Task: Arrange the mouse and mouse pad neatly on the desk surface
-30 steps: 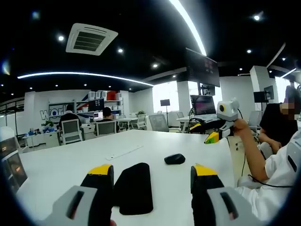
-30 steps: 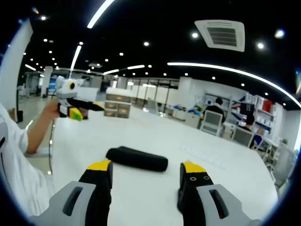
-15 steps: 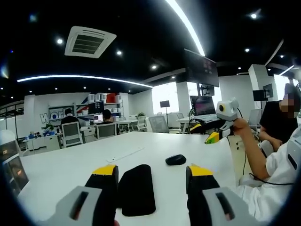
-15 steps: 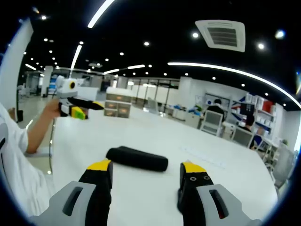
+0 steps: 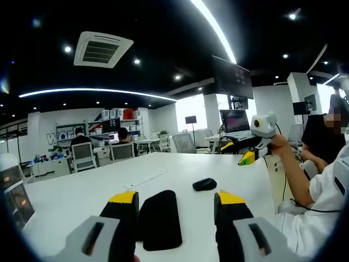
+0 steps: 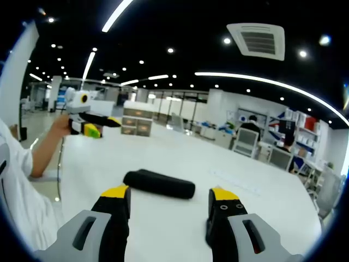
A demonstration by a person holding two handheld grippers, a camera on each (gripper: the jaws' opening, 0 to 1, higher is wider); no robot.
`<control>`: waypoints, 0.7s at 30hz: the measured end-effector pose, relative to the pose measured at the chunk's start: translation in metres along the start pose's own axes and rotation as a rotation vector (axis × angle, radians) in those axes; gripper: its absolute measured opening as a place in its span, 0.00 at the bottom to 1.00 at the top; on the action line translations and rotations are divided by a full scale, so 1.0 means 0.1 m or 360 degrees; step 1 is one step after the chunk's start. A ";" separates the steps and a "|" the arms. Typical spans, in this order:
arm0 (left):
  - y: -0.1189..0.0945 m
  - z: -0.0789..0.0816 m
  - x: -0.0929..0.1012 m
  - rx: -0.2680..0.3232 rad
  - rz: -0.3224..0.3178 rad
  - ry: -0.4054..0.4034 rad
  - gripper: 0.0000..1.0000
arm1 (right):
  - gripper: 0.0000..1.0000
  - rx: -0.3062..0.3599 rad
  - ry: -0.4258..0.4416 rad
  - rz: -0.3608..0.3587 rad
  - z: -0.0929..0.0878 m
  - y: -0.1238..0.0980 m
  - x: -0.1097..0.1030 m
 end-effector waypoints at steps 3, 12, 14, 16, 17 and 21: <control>0.00 -0.01 -0.02 -0.0002 0.0013 0.0009 0.55 | 0.55 -0.0001 0.0000 0.0000 0.00 0.00 0.00; 0.02 -0.02 -0.02 -0.0022 0.0016 0.0066 0.54 | 0.55 -0.0006 -0.0001 0.0003 -0.01 0.00 0.00; 0.02 -0.02 -0.01 -0.0025 0.0009 0.0075 0.54 | 0.55 -0.0008 -0.0002 0.0003 -0.01 0.00 0.00; 0.02 -0.02 0.00 -0.0027 0.0004 0.0086 0.54 | 0.55 -0.0007 -0.0002 0.0004 -0.01 0.00 0.00; 0.02 -0.02 0.00 -0.0029 0.0005 0.0092 0.54 | 0.55 -0.0007 -0.0002 0.0004 -0.01 0.00 0.00; 0.02 -0.02 0.00 -0.0036 0.0005 0.0114 0.54 | 0.55 -0.0008 -0.0003 0.0004 -0.01 0.00 0.00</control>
Point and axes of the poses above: the point that each gripper's makers call its tool centre point, and the gripper's own axes: y roughly forward along the fingers, x roughly to its right, z roughly out of its top, the point moved 10 cm from there along -y, roughly backward along the fingers, and after that the axes turned 5 degrees about x, right-handed, at the moved point
